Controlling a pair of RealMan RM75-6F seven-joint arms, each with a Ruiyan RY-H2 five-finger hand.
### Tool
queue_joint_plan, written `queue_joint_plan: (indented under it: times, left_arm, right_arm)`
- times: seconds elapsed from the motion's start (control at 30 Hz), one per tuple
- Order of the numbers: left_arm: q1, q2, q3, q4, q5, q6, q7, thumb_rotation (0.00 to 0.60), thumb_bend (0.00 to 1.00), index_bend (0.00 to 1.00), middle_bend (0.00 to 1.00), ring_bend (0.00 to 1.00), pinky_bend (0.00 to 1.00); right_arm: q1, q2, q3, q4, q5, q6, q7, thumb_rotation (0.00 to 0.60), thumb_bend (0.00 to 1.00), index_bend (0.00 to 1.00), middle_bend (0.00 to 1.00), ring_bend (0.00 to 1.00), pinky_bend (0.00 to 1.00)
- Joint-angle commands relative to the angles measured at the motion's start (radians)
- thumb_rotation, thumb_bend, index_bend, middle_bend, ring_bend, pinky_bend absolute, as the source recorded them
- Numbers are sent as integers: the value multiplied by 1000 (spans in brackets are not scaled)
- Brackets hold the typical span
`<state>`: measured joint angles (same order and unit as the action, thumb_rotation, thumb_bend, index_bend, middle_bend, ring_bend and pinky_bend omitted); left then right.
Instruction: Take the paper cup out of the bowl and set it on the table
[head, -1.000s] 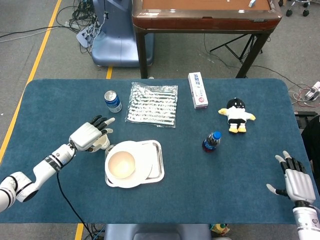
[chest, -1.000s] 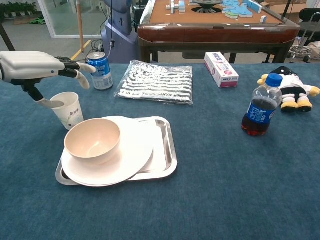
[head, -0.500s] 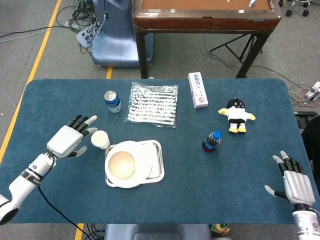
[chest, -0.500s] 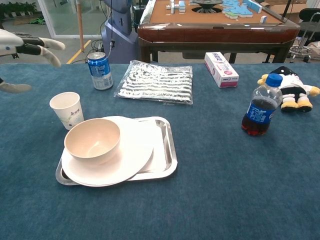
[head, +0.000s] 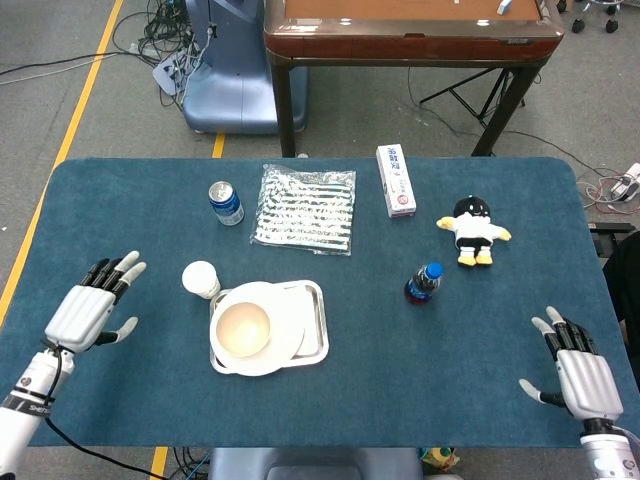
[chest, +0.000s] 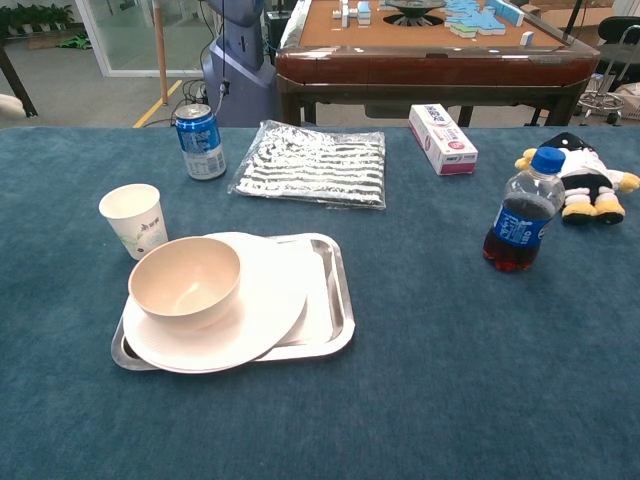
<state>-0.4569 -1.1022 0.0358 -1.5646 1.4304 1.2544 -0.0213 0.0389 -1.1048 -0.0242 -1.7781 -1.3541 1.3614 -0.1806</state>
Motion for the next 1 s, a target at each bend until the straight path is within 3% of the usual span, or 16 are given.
queue_joint_plan:
  times: [0.03,0.37,1.0]
  left_arm:
    - [37,-27,-4,16,-14,37,-10,600,319,0,0,0,0]
    - [106,-51,-15,37,52,142,-38,600,319,0,0,0,0]
    - [124,-40,-40,25,76,118,-19,600,319,3,0,0,0]
  right_arm:
    - [-8,2,-9,-5,-21,12,-2,600,245,0,0,0,0]
    - [-31,-1,-26,-11,-76,54,-16,600,245,0,0,0,0]
    - [-55,-12,1,-3,-61,99,-41,600,246,0,0,0,0]
